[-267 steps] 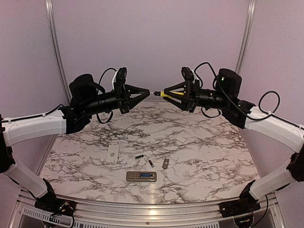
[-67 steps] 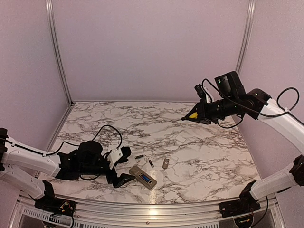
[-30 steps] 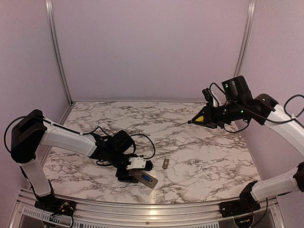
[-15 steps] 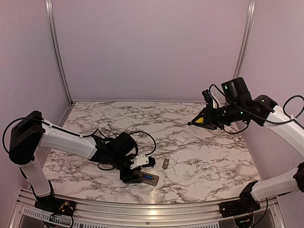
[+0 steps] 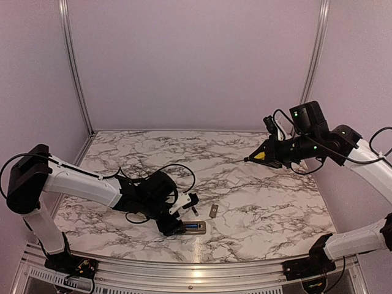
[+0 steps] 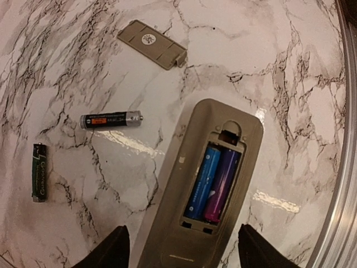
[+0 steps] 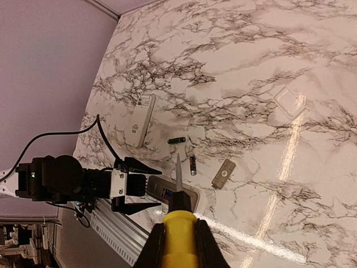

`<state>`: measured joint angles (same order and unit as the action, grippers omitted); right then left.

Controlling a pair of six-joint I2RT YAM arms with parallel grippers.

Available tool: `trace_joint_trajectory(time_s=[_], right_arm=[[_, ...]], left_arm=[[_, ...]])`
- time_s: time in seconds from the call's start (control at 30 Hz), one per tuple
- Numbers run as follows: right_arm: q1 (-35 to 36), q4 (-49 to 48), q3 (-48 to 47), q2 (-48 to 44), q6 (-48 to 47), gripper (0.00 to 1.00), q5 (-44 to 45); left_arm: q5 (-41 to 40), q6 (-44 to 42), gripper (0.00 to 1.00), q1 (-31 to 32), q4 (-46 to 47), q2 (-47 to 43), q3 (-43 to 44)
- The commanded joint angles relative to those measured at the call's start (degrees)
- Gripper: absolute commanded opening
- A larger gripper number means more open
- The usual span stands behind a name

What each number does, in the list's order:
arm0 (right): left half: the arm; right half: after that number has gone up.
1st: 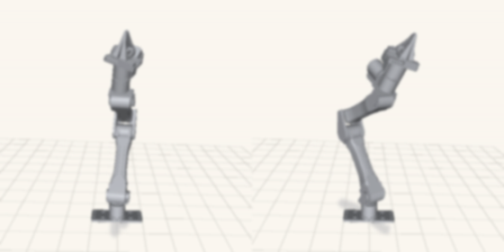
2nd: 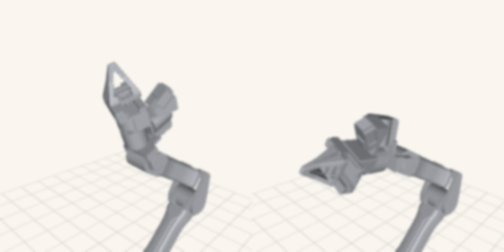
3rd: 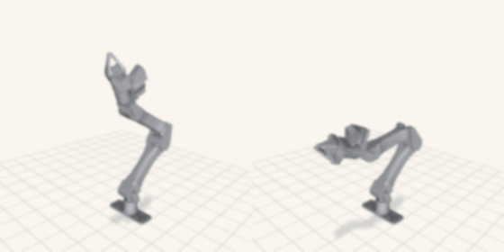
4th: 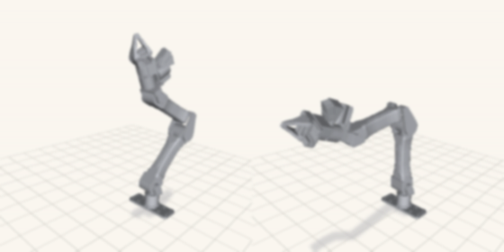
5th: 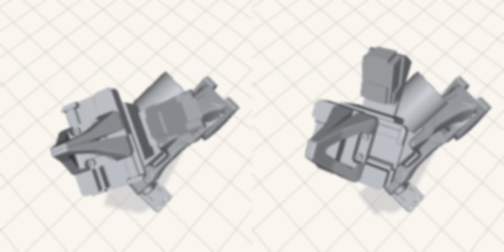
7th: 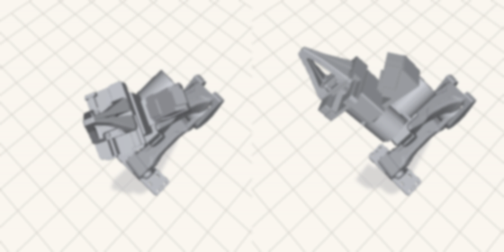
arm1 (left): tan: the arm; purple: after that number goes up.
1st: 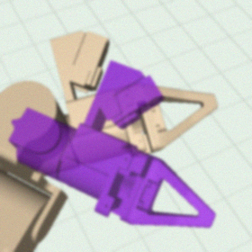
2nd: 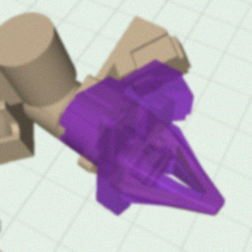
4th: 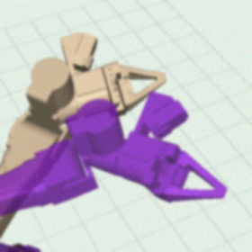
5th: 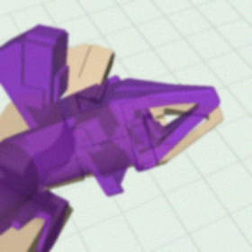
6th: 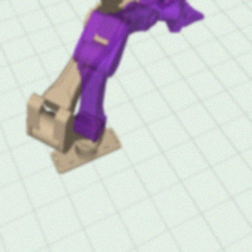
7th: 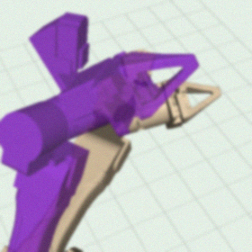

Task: Unload the batteries from the remote control
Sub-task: Adjust the remote control without the battery cover at the center of the board, then pick up the remote control without the battery cover from the center of the board.

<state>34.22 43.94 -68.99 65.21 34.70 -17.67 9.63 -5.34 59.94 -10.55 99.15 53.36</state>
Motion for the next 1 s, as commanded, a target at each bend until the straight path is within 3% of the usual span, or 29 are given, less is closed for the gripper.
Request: trace_joint_trajectory(time_s=[0.0, 0.23, 0.47, 0.97], right_arm=[[-0.55, -0.44, 0.43, -1.03, 0.60, 0.00, -0.47], [-0.51, -0.39, 0.35, -0.61, 0.24, 0.00, -0.68], [-0.55, -0.21, -0.59, 0.67, 0.36, 0.00, -1.48], [-0.55, 3.22, -3.95, 2.49, 2.86, 0.00, -1.56]], left_arm=[[-3.46, 1.80, 0.71, 0.03, 5.26, -5.55, -1.55], [-1.12, -4.49, 0.87, -1.53, 14.36, -14.22, -10.10], [4.11, -8.34, 0.90, -5.68, 26.49, -21.17, -21.45], [13.70, -15.34, 0.90, -9.38, 35.79, -13.14, -27.24]])
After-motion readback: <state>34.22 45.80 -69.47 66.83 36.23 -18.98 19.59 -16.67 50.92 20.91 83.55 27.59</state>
